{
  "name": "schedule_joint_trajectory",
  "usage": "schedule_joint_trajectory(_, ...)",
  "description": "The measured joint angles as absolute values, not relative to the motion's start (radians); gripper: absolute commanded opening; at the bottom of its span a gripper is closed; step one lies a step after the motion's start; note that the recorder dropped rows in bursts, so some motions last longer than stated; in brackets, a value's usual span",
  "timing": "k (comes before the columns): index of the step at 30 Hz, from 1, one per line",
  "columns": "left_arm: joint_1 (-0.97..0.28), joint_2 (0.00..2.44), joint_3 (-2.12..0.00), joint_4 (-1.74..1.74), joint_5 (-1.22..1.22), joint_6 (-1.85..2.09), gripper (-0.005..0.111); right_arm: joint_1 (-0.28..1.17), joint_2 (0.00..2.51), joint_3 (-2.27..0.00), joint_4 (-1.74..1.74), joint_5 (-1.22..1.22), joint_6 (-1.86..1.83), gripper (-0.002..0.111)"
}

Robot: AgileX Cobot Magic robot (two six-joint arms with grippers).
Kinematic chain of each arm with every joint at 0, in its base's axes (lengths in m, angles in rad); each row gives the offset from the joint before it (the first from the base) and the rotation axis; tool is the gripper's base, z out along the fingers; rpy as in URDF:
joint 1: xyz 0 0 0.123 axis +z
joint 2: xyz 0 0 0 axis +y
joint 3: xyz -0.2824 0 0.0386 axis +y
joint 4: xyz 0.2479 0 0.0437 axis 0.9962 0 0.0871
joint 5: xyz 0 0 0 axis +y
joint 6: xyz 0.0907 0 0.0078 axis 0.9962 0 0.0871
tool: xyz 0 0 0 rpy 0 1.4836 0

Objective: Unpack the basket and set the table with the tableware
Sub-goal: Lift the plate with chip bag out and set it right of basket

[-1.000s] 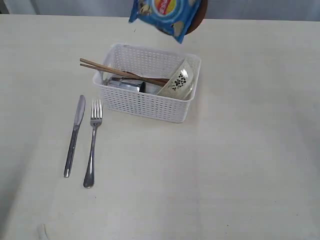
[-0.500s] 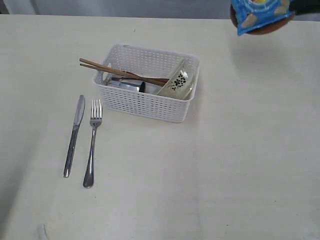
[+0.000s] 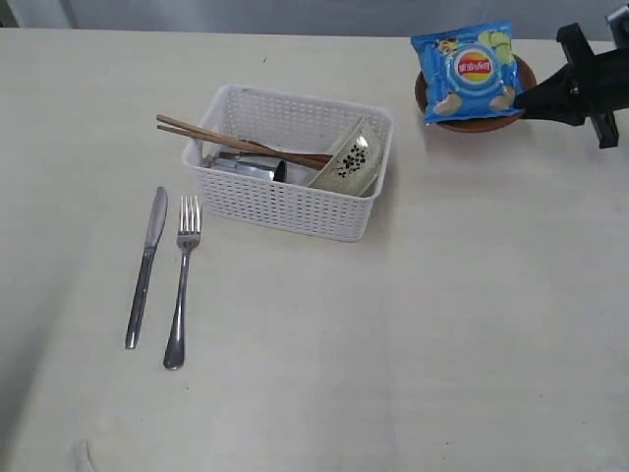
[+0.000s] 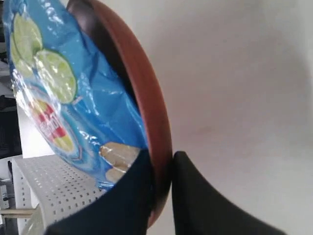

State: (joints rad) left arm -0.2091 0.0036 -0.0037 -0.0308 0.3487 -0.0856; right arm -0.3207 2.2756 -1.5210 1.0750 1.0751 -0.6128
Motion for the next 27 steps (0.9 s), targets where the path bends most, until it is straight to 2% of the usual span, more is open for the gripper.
schedule_joint_trajectory(16,-0.209,0.004,-0.004,-0.031,0.349,-0.086,0.0,-0.321,2.349,-1.55,1.075,1.002,-0.587,0.001)
schedule_joint_trajectory(22,-0.209,0.004,-0.004,-0.031,0.349,-0.086,0.0,-0.321,2.349,-1.55,1.077,1.0,-0.575,0.033)
schedule_joint_trajectory(27,-0.209,0.004,-0.004,-0.031,0.349,-0.086,0.0,-0.321,2.349,-1.55,1.077,1.0,-0.567,0.036)
